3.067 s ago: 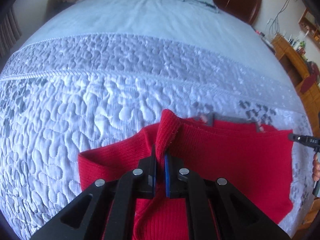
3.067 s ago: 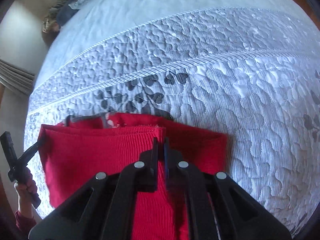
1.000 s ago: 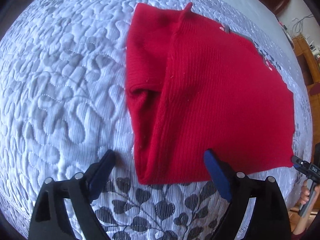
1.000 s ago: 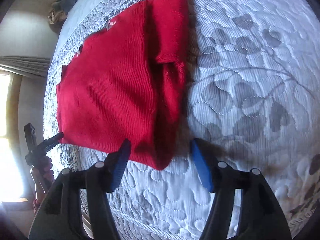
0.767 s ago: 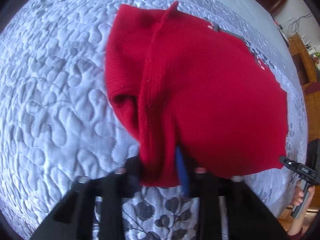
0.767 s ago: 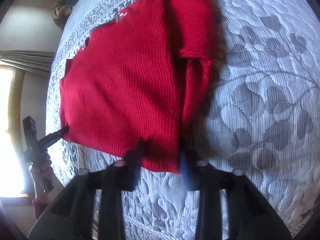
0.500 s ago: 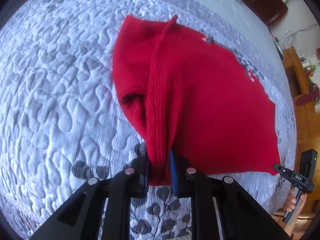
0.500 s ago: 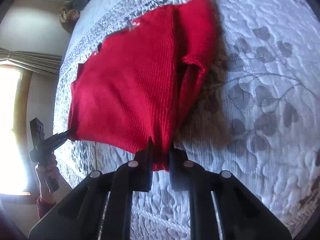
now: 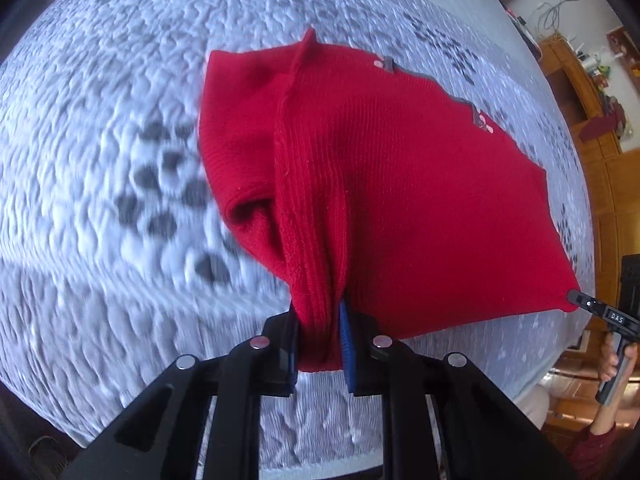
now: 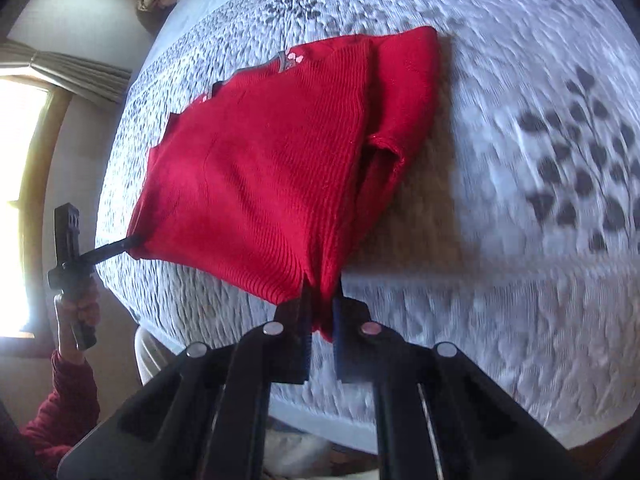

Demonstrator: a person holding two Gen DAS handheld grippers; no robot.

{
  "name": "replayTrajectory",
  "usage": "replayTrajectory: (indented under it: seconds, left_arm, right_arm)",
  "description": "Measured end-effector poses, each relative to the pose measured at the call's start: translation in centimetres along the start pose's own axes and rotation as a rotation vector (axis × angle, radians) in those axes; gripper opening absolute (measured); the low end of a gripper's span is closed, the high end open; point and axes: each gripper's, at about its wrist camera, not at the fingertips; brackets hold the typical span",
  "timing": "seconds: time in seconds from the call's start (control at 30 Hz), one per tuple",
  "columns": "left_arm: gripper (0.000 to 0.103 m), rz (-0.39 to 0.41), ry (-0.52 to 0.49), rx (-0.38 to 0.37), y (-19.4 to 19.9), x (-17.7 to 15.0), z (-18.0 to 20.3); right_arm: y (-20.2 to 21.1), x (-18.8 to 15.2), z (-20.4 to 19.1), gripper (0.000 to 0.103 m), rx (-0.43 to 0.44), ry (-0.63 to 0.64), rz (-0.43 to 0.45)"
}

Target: Fold small clothes

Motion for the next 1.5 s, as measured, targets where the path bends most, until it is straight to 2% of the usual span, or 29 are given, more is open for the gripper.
replayTrajectory:
  seconds: [0.1, 0.17, 0.27, 0.3, 0.33, 0.4, 0.47, 0.53, 0.63, 0.73, 0.77, 0.83, 0.87, 0.9, 0.93, 1.0, 1.1, 1.17, 1.23, 1.33, 1.43, 1.5]
  left_arm:
    - [0.018, -0.013, -0.017, 0.009, -0.9, -2.5, 0.5]
    - [0.022, -0.036, -0.032, 0.008, -2.0, -3.0, 0.6]
    - [0.038, -0.018, -0.060, 0.052, -2.0, -3.6, 0.0]
    - [0.044, -0.011, -0.053, 0.046, -1.4, -3.8, -0.4]
    - [0.048, 0.014, -0.048, 0.039, -0.4, -4.2, -0.8]
    - [0.060, 0.046, -0.054, 0.060, 1.2, -4.7, -1.6]
    - [0.062, 0.055, -0.042, 0.055, 2.1, -5.2, -2.7]
    - [0.062, 0.035, -0.003, 0.014, 1.7, -5.1, -3.5]
    - [0.062, 0.017, 0.031, -0.072, 0.4, -5.1, -3.8]
    - [0.062, 0.025, 0.037, -0.098, -0.7, -4.8, -3.6]
    - [0.061, 0.030, 0.040, -0.098, -1.1, -4.5, -3.4]
    - [0.041, 0.047, 0.049, -0.073, -1.6, -4.2, -3.1]
    - [0.022, 0.046, 0.061, -0.087, -1.9, -3.9, -3.1]
    - [0.017, 0.035, 0.088, -0.127, -2.1, -3.8, -3.3]
    - [0.016, 0.042, 0.123, -0.136, -2.0, -3.9, -3.5]
    - [0.012, 0.061, 0.103, -0.120, -1.2, -4.3, -3.1]
    - [0.009, 0.114, 0.061, -0.087, 1.5, -5.0, -2.3]
    - [0.009, 0.115, 0.064, -0.065, 2.2, -5.0, -3.0]
    - [0.009, 0.084, 0.078, -0.053, 1.2, -5.0, -4.0]
    - [0.009, 0.040, 0.063, -0.001, -1.8, -4.7, -4.3]
    - [0.010, 0.037, 0.031, 0.027, -2.1, -4.4, -3.6]
    - [0.015, 0.025, 0.008, 0.030, -1.9, -4.2, -3.3]
  right_arm:
    - [-0.5, -2.2, 1.2, 0.007, -0.006, -0.017, -0.012]
    - [-1.3, -2.9, 1.7, 0.007, -0.035, -0.025, -0.014]
    - [-3.4, -3.7, 1.9, 0.012, -0.092, -0.019, -0.031]
    - [-3.8, -4.0, 1.9, 0.019, -0.116, -0.018, -0.027]
    - [-3.6, -4.1, 1.9, 0.028, -0.120, -0.021, -0.017]
    - [-3.2, -4.6, 2.3, 0.032, -0.082, -0.036, 0.006]
    - [-2.6, -5.0, 3.0, 0.033, -0.060, -0.053, 0.016]
    - [-2.5, -5.1, 3.6, 0.041, -0.059, -0.075, 0.019]
    - [-2.8, -5.6, 4.8, 0.042, -0.021, -0.109, 0.003]
    - [-3.9, -5.3, 4.3, 0.042, -0.013, -0.116, -0.008]
    - [-4.3, -5.2, 4.1, 0.042, -0.005, -0.122, -0.013]
    - [-5.1, -4.9, 3.9, 0.040, 0.004, -0.135, -0.027]
    - [-5.3, -4.7, 3.7, 0.038, -0.003, -0.135, -0.028]
    - [-5.4, -4.6, 3.6, 0.031, 0.002, -0.135, -0.028]
    - [-5.2, -4.4, 3.4, 0.018, 0.026, -0.139, -0.034]
    - [-4.3, -4.2, 2.8, 0.012, 0.012, -0.119, -0.024]
    - [-2.6, -4.3, 1.9, 0.011, -0.005, -0.070, 0.003]
    - [-1.8, -4.5, 1.6, 0.010, -0.039, -0.028, 0.014]
    - [-2.1, -4.6, 1.7, 0.010, -0.062, -0.012, 0.001]
    - [-4.6, -4.5, 2.4, 0.010, -0.099, -0.032, -0.067]
    - [-5.8, -4.1, 2.4, 0.010, -0.105, -0.037, -0.078]
    - [-5.7, -3.9, 2.2, 0.014, -0.108, -0.022, -0.078]
Point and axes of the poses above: each gripper's, at about its wrist camera, not at the fingertips, and y roughly against the way its jaws point, z to its right, x to its top, and after that the axes turned 12 degrees about -x, right-handed
